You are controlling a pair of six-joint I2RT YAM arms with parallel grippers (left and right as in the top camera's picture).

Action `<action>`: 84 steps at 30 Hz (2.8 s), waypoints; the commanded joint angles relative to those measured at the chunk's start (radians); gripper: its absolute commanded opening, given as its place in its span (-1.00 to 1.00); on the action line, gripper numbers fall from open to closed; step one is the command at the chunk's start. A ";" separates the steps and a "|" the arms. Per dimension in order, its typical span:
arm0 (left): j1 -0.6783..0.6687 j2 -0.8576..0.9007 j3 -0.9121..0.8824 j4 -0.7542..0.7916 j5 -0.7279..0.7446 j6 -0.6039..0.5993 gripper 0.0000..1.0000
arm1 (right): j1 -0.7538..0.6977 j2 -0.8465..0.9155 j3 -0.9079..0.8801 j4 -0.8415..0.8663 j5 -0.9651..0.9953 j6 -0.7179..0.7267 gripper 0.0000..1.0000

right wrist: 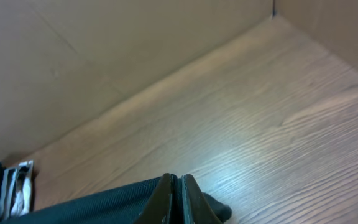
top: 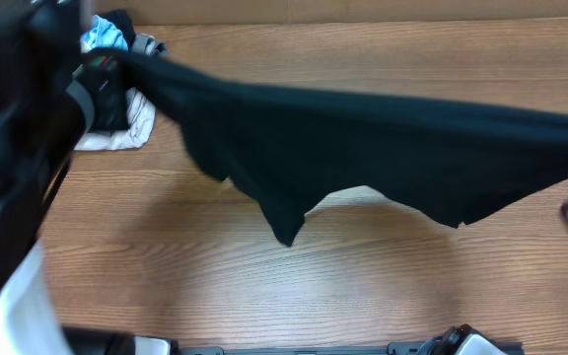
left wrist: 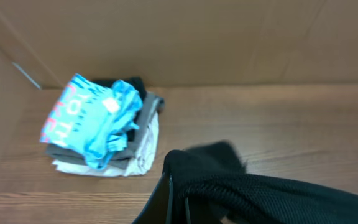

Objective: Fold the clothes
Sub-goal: 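Lift the shirt high with both grippers and shake it out, then lay the stretched shirt flat on the table with both grippers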

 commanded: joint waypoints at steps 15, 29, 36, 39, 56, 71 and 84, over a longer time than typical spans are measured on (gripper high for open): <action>0.018 -0.135 -0.026 -0.087 -0.198 -0.077 -0.92 | -0.014 -0.116 -0.111 0.004 0.051 0.044 -0.92; 0.018 0.130 -0.376 -0.035 -0.187 -0.142 -0.92 | 0.027 0.118 -0.417 0.108 0.009 -0.022 -0.92; 0.018 0.309 -0.458 0.168 -0.151 -0.137 -0.92 | 0.148 0.319 -0.518 0.310 0.034 -0.023 -0.92; 0.018 0.385 -0.458 0.309 -0.129 -0.137 -0.92 | 0.204 0.415 -0.518 0.436 0.035 0.006 -0.92; -0.002 0.744 -0.457 1.180 -0.005 -0.134 -0.83 | 0.406 0.760 -0.518 1.117 0.264 0.161 -0.92; -0.013 0.750 -0.455 0.980 0.073 -0.039 -0.87 | 0.404 0.810 -0.454 0.962 0.187 0.169 -0.92; -0.006 0.698 -0.480 0.554 0.074 -0.008 -0.92 | 0.404 0.808 -0.457 0.604 0.185 0.158 -0.92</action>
